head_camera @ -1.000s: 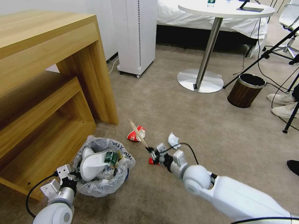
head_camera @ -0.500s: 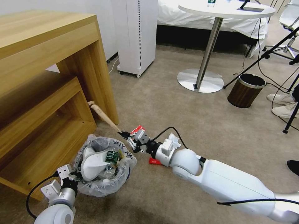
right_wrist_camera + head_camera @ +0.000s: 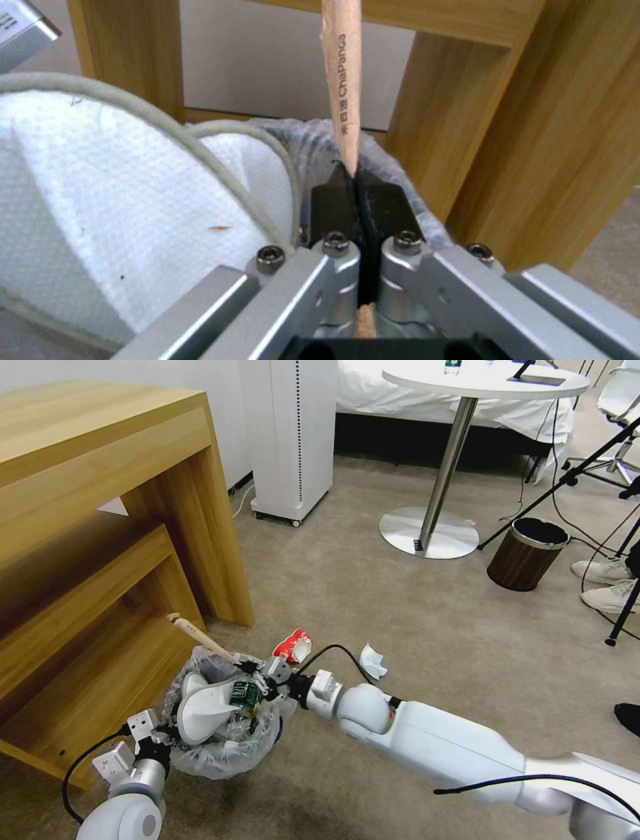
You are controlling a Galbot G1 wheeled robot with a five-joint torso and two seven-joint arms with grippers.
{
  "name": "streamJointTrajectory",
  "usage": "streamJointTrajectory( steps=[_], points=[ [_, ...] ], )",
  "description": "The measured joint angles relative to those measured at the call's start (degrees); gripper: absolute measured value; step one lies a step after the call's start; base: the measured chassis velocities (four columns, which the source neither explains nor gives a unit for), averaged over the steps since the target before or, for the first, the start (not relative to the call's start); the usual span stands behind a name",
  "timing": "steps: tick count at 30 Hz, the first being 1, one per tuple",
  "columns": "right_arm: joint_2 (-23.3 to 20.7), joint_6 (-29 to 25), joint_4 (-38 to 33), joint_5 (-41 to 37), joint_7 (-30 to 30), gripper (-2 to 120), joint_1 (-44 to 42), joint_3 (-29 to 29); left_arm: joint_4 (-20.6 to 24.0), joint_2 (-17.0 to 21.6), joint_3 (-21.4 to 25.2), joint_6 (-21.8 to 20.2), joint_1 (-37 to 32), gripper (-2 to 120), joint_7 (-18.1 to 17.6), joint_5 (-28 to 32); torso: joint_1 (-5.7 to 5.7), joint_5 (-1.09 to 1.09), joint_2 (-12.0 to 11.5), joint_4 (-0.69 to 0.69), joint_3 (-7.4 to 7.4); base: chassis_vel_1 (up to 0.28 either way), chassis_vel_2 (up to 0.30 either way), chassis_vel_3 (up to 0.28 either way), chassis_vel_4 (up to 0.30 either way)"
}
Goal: Pick up the trash bin and place the garbage on the floor into it.
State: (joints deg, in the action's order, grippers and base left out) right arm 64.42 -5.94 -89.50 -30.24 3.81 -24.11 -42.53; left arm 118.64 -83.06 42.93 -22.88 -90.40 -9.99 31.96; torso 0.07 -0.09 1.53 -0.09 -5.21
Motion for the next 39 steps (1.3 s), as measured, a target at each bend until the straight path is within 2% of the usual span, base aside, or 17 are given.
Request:
streamJointTrajectory(
  steps=[6, 22, 29, 34, 36, 38, 39],
  points=[
    [1.3, -0.8, 0.3, -0.2, -0.9, 0, 0.1, -0.7, -0.5, 0.1, 0.0, 0.0, 0.5, 0, 0.0, 0.1, 0.0, 0.0, 0.0, 0.0, 0.0, 0.0, 0.0, 0.0, 0.0],
    [0.2, -3.4, 5.7, 3.3, 0.2, 0, -1.9, -2.8, -0.9, 0.3, -0.2, 0.1, 1.0, 0, 0.1, 0.4, 0.0, 0.02, 0.0, -0.01, 0.0, 0.0, 0.0, 0.0, 0.0],
    [-1.6, -3.3, 5.1, 3.4, 0.5, 0, -2.3, -4.1, -0.9, 0.3, -0.2, 0.1, 1.1, 0, 0.3, 0.6, 0.0, 0.01, 0.0, -0.01, 0.0, 0.0, 0.0, 0.0, 0.0],
    [-2.3, -2.8, 4.7, 3.3, 0.5, 18, -2.3, -4.3, -0.7, 0.2, -0.2, 0.1, 0.9, 0, 0.1, 0.5, 0.0, 0.02, 0.0, 0.0, 0.0, 0.0, 0.0, 0.0, 0.0],
    [-2.3, -2.8, 4.6, 3.3, 0.5, 21, -2.3, -4.3, -0.7, 0.2, -0.2, 0.1, 0.9, 0, 0.1, 0.5, 0.0, 0.01, 0.0, 0.0, 0.0, 0.0, 0.0, 0.0, 0.0],
    [-2.9, -2.6, 4.1, 3.1, 0.3, 34, -2.5, -4.1, -0.2, 0.2, -0.1, 0.1, 0.5, 0, 0.1, 0.4, 0.0, 0.01, 0.0, -0.01, 0.0, 0.0, 0.0, 0.0, 0.0],
    [-2.9, -2.6, 4.1, 3.1, 0.3, 34, -2.5, -4.1, -0.2, 0.2, -0.1, 0.1, 0.5, 0, 0.1, 0.4, 0.0, 0.01, 0.0, -0.01, 0.0, 0.0, 0.0, 0.0, 0.0]
  ],
)
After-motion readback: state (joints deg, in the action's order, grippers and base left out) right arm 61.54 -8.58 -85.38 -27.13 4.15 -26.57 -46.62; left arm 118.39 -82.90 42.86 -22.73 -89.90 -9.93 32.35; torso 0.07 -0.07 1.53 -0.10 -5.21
